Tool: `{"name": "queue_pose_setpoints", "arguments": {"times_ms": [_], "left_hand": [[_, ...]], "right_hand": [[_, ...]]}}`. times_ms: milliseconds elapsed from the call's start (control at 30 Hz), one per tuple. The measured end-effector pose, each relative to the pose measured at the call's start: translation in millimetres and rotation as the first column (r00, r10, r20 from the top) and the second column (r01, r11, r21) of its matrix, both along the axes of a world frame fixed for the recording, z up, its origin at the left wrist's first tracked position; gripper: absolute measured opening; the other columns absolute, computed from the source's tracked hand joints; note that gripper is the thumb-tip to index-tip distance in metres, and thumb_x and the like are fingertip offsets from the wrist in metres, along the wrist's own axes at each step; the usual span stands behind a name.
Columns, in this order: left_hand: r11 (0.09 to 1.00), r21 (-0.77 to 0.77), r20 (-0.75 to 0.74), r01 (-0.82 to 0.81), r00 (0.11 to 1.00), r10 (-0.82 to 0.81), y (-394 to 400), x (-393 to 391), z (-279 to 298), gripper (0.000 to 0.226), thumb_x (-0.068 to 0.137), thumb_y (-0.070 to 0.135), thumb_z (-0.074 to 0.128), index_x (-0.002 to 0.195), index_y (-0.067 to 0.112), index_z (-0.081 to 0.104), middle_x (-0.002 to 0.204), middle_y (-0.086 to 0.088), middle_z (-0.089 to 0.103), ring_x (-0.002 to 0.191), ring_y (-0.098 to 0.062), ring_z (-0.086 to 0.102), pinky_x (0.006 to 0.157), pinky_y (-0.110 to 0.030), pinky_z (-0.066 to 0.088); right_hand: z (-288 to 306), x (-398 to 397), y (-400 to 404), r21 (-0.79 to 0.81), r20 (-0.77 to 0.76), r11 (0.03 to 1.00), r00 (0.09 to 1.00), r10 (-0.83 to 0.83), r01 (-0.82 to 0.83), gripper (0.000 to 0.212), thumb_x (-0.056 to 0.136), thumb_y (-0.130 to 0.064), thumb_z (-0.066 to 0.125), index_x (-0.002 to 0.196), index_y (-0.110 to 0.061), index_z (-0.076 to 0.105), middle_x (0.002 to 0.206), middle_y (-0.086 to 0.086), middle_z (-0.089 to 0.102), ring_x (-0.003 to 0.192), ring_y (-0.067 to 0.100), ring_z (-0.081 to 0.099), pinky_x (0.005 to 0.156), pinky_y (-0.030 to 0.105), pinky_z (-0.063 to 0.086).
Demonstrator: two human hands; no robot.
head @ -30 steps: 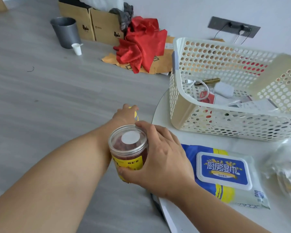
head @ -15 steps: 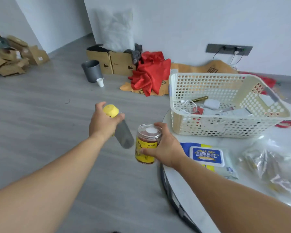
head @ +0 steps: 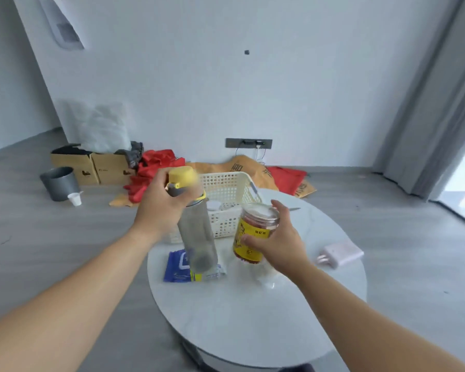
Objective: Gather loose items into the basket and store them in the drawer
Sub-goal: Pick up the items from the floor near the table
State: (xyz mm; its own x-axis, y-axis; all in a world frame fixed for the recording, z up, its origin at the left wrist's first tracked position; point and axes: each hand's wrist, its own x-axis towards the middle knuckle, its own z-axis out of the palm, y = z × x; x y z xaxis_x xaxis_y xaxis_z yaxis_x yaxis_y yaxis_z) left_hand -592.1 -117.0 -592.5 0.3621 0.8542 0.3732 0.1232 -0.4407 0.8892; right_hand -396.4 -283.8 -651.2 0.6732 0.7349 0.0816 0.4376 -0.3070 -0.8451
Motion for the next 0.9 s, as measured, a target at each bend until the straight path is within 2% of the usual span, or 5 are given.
{"name": "queue_pose_setpoints", "arguments": {"times_ms": [233, 400, 700, 767, 900], "left_hand": [[0.977, -0.073, 0.06, 0.199, 0.979, -0.195, -43.9, 116.3, -11.1, 0.05, 0.076, 0.031, 0.092, 0.12, 0.029, 0.066, 0.112, 0.006, 0.073, 0.102, -0.014, 0.071, 0.086, -0.031, 0.061], [0.974, -0.023, 0.028, 0.226, 0.974, -0.225, -40.7, 205.9, -17.2, 0.054, 0.08, 0.026, 0.089, 0.127, 0.025, 0.061, 0.109, 0.013, 0.068, 0.091, -0.004, 0.065, 0.076, -0.018, 0.055], [0.976, -0.038, -0.269, 0.214, 0.939, -0.216, 2.7, 310.7, -65.9, 0.063, 0.081, 0.045, 0.083, 0.134, 0.032, 0.052, 0.113, 0.015, 0.062, 0.103, -0.006, 0.061, 0.099, -0.04, 0.053], [0.974, -0.049, -0.259, 0.221, 0.939, -0.226, 7.9, 316.6, -70.5, 0.063, 0.081, 0.046, 0.083, 0.135, 0.032, 0.052, 0.114, 0.017, 0.063, 0.105, -0.002, 0.06, 0.1, -0.039, 0.053], [0.954, -0.078, -0.302, 0.29, 0.905, -0.299, 13.0, 316.9, -67.1, 0.069, 0.083, 0.047, 0.082, 0.141, 0.029, 0.049, 0.124, 0.014, 0.063, 0.117, -0.01, 0.06, 0.101, -0.034, 0.048]], "right_hand": [[-29.6, 106.3, -40.9, 0.012, -0.171, 0.871, 0.859, -0.482, 0.491, 0.096, 0.06, -0.047, 0.081, 0.143, -0.029, 0.036, 0.129, -0.006, 0.059, 0.111, 0.028, 0.065, 0.09, 0.051, 0.06], [-53.0, 159.0, -32.2, -0.002, -0.069, 0.884, 0.882, -0.467, 0.468, 0.089, 0.069, -0.034, 0.086, 0.144, -0.02, 0.04, 0.136, -0.003, 0.051, 0.122, 0.026, 0.06, 0.097, 0.042, 0.053], [-86.8, 207.2, 10.7, -0.09, 0.053, 0.928, 0.932, -0.358, 0.361, 0.085, 0.071, -0.039, 0.085, 0.141, -0.025, 0.039, 0.136, -0.007, 0.05, 0.122, 0.022, 0.058, 0.086, 0.036, 0.044], [-91.8, 212.7, 16.9, -0.174, 0.128, 0.905, 0.92, -0.37, 0.388, 0.086, 0.067, -0.048, 0.082, 0.138, -0.026, 0.039, 0.133, -0.007, 0.056, 0.129, 0.023, 0.055, 0.104, 0.041, 0.043], [-106.1, 220.3, 19.1, -0.401, 0.212, 0.834, 0.924, -0.317, 0.378, 0.09, 0.07, -0.062, 0.075, 0.141, -0.027, 0.034, 0.132, -0.009, 0.064, 0.143, 0.02, 0.043, 0.129, 0.051, 0.005]]}}
